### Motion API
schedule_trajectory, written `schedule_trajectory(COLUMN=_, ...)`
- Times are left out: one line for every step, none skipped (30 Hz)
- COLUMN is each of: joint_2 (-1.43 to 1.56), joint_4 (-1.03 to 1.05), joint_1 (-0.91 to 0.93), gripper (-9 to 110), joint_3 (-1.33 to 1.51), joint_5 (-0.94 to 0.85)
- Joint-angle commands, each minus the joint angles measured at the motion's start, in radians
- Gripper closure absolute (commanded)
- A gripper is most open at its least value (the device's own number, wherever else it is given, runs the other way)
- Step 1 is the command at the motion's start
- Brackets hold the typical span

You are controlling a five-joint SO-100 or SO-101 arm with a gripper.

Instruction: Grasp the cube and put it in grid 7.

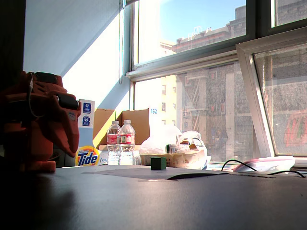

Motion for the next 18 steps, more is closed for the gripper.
schedule_trajectory(joint_2=0.005, joint_4=0.006, joint_1=0.014, gripper=101, joint_3=0.071, joint_5=0.012)
schedule_trajectory(joint_2=0.005, joint_4=0.006, joint_1=0.012, gripper=101, joint_3=0.071, joint_5=0.012)
schedule_trajectory(joint_2=0.005, joint_4=0.006, joint_1=0.012, gripper=101, joint_3=0.071, joint_5=0.012)
schedule_trajectory(joint_2=0.005, joint_4=0.006, joint_1=0.012, gripper=101, joint_3=0.071, joint_5=0.012)
schedule_trajectory(joint_2=0.005, joint_4=0.006, joint_1=0.012, gripper=101, joint_3=0.071, joint_5=0.012)
schedule_trajectory(joint_2=0.005, joint_4=0.006, joint_1=0.012, gripper=101, joint_3=0.071, joint_5=0.012)
schedule_trajectory(joint_2=0.005, joint_4=0.006, joint_1=0.012, gripper=101, joint_3=0.071, joint_5=0.012)
schedule_trajectory(joint_2=0.005, joint_4=0.006, joint_1=0.012, gripper=101, joint_3=0.071, joint_5=0.012)
schedule_trajectory(joint_2=0.005, joint_4=0.006, joint_1=0.012, gripper=101, joint_3=0.071, joint_5=0.012)
schedule_trajectory(joint_2=0.005, joint_4=0.006, joint_1=0.012, gripper=101, joint_3=0.071, joint_5=0.012)
schedule_trajectory(joint_2=0.005, joint_4=0.006, joint_1=0.012, gripper=101, joint_3=0.071, joint_5=0.012)
schedule_trajectory(joint_2=0.005, joint_4=0.006, joint_1=0.012, gripper=101, joint_3=0.071, joint_5=0.012)
schedule_trajectory(joint_2=0.005, joint_4=0.006, joint_1=0.012, gripper=101, joint_3=0.071, joint_5=0.012)
schedule_trajectory(joint_2=0.005, joint_4=0.006, joint_1=0.012, gripper=101, joint_3=0.071, joint_5=0.012)
schedule_trajectory(joint_2=0.003, joint_4=0.006, joint_1=0.026, gripper=101, joint_3=0.071, joint_5=0.023)
schedule_trajectory(joint_2=0.003, joint_4=0.008, joint_1=0.092, gripper=101, joint_3=0.072, joint_5=0.054)
schedule_trajectory(joint_2=0.003, joint_4=0.011, joint_1=0.169, gripper=101, joint_3=0.072, joint_5=0.064)
schedule_trajectory(joint_2=0.002, joint_4=0.017, joint_1=0.23, gripper=101, joint_3=0.072, joint_5=0.101)
